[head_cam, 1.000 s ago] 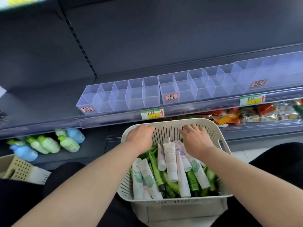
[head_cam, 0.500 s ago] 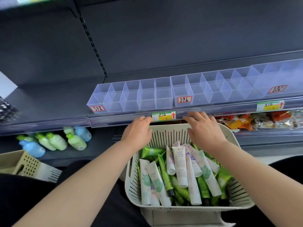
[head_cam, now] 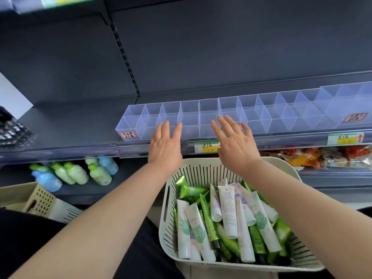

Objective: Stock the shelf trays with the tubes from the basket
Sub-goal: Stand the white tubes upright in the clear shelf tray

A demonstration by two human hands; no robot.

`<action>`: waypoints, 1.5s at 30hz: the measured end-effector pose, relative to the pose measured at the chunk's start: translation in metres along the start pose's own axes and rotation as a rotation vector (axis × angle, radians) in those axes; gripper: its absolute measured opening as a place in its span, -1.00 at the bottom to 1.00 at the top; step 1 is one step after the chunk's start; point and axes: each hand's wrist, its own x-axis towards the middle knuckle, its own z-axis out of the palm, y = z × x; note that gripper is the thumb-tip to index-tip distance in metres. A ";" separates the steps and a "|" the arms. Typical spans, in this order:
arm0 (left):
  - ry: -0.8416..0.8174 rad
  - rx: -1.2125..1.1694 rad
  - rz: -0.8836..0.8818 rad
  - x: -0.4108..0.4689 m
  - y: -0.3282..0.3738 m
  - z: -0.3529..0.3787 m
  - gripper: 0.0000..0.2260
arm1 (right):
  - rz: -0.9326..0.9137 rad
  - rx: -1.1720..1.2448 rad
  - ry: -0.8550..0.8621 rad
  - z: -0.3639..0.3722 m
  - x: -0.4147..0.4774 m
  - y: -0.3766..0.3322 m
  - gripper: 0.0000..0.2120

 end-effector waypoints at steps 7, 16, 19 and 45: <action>-0.034 0.012 0.016 0.005 0.007 0.000 -0.26 | 0.023 -0.053 -0.042 0.001 0.005 0.011 -0.33; 0.258 -0.163 0.182 -0.020 0.036 0.009 -0.40 | 0.019 0.144 0.191 0.007 -0.042 0.021 -0.47; 0.201 -0.211 0.327 -0.042 0.049 0.026 -0.50 | 0.034 0.150 0.021 0.031 -0.076 0.024 -0.55; -0.213 -0.279 0.117 -0.073 0.058 0.085 -0.65 | 0.280 0.658 -0.621 0.097 -0.113 0.002 -0.63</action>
